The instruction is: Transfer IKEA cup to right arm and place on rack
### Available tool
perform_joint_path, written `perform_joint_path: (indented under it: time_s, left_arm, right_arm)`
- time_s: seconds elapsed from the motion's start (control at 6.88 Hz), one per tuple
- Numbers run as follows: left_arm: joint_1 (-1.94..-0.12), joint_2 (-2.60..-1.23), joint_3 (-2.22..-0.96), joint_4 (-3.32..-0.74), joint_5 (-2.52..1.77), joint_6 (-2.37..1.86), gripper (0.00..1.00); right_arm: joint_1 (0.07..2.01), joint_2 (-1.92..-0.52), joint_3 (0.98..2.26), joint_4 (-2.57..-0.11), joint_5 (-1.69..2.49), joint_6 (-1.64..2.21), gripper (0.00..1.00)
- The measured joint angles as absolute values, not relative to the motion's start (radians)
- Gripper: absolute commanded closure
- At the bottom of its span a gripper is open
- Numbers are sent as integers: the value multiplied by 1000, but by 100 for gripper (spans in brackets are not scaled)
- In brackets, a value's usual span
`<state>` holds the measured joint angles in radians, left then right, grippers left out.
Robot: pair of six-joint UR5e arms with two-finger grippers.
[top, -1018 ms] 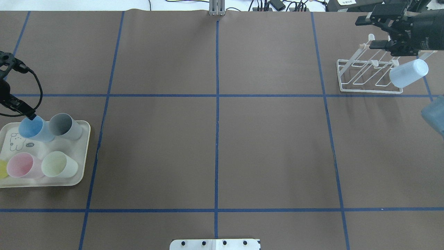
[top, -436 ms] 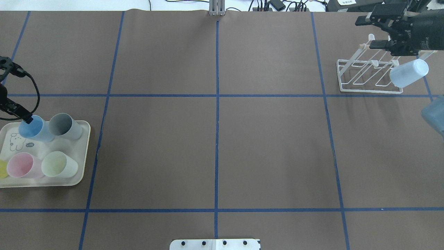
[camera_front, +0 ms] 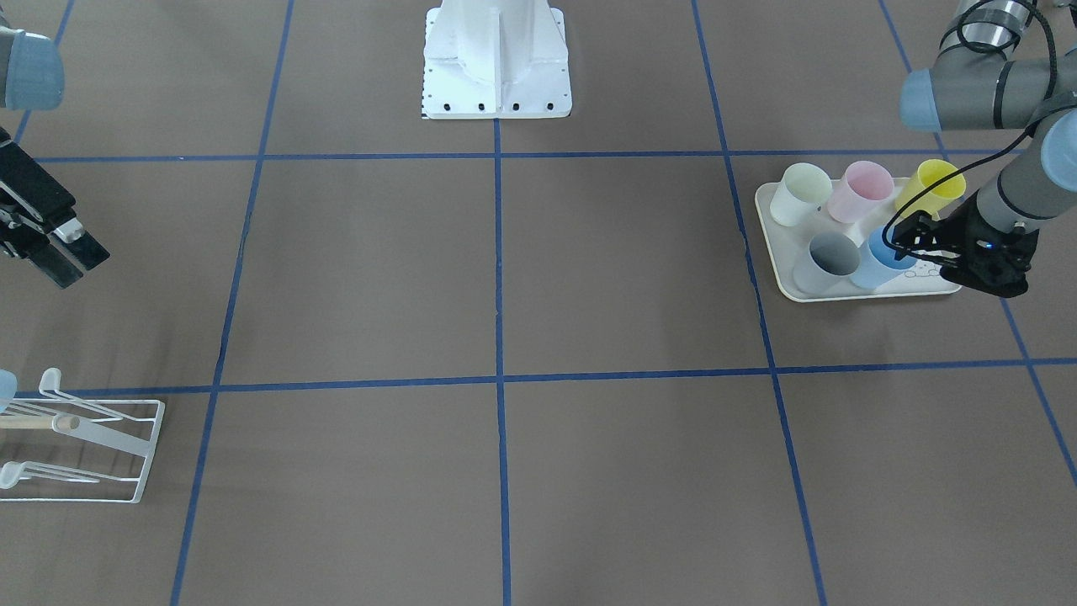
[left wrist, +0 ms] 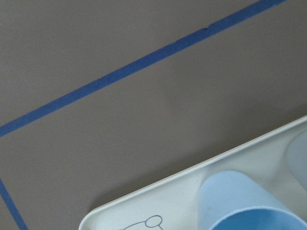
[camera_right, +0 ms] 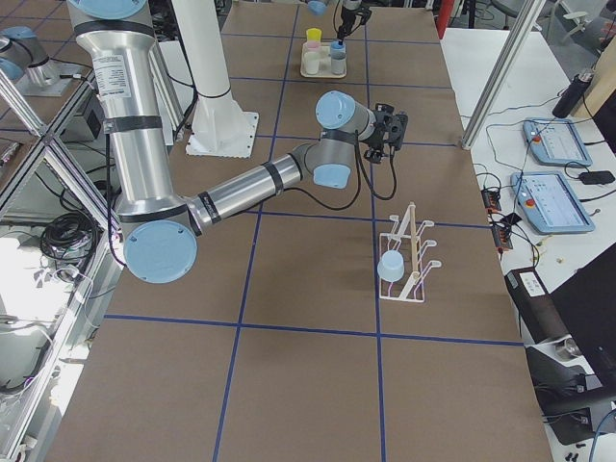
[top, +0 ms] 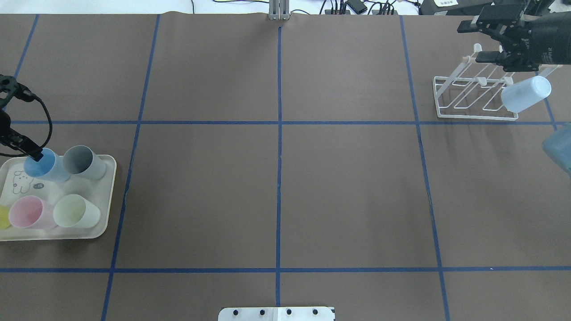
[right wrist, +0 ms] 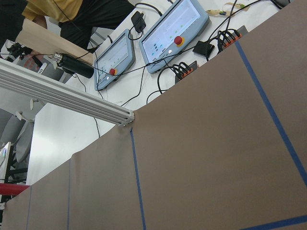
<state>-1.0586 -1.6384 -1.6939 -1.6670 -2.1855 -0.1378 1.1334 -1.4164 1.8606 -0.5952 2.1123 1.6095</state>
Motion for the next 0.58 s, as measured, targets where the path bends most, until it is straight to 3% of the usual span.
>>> perform_joint_path:
  time_s: [0.15,0.44,0.58]
  left_arm:
    - [-1050,-1638,-1694,-1667,-2186,-138,15]
    - [-1043,-1638,-1694,-1664,-2187,-139,77]
    - [-1042,-1635,-1694,-1661,-2188,-139,84]
  right_arm:
    - [1133,-1420,1869,-595,2112,1610,0]
    - [1134,-1425,1875,-595,2112,1611,0]
    - [1134,-1426,1874,-595,2112,1610,0]
